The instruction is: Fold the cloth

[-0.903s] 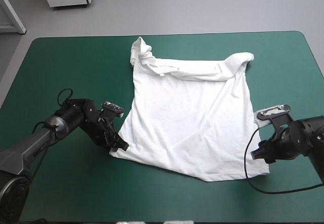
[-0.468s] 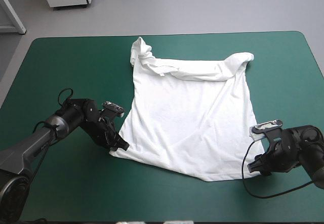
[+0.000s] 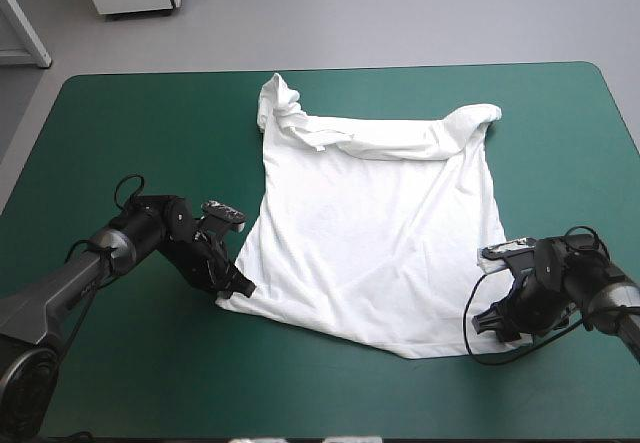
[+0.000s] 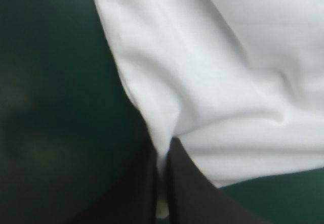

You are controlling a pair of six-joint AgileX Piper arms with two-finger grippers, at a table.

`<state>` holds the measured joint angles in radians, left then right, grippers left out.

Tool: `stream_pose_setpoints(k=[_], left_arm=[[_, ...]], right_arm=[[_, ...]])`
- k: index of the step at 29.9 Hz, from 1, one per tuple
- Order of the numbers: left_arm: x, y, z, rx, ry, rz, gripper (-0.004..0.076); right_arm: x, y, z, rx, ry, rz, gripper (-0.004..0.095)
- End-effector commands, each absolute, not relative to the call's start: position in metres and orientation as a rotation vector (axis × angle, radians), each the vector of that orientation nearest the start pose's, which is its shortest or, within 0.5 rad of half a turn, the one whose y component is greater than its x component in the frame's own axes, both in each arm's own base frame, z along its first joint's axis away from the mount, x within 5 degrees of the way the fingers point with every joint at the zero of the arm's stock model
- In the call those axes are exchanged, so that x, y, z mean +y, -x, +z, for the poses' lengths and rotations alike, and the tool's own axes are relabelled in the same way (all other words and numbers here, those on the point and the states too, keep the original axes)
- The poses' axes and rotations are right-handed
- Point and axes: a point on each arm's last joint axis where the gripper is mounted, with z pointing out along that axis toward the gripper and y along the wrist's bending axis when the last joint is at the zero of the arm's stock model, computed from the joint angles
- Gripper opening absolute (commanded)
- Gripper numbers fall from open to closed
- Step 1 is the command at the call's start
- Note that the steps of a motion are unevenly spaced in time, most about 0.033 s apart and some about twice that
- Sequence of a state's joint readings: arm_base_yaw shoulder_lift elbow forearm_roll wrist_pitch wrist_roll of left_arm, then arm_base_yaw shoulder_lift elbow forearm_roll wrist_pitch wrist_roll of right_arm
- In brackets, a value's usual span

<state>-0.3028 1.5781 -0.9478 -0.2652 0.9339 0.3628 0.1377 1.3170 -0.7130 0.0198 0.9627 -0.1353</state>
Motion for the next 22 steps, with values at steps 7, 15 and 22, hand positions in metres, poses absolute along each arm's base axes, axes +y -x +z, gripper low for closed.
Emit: stream_pose_setpoints(k=[7,15,22], left_arm=[[-0.106,-0.262,0.212,2.881,-0.74,-0.368,-0.0009],[-0.107,-0.26,0.272,2.766,-0.772,-0.39,-0.0009],[-0.096,-0.227,0.382,2.463,-0.712,-0.365,-0.0009]], right_arm=[[0.035,-0.209,0.211,2.985,0.439,0.098,-0.0013],[0.045,-0.221,0.248,2.935,0.443,0.237,-0.0017],[0.047,-0.224,0.341,2.707,0.441,0.238,-0.0017]])
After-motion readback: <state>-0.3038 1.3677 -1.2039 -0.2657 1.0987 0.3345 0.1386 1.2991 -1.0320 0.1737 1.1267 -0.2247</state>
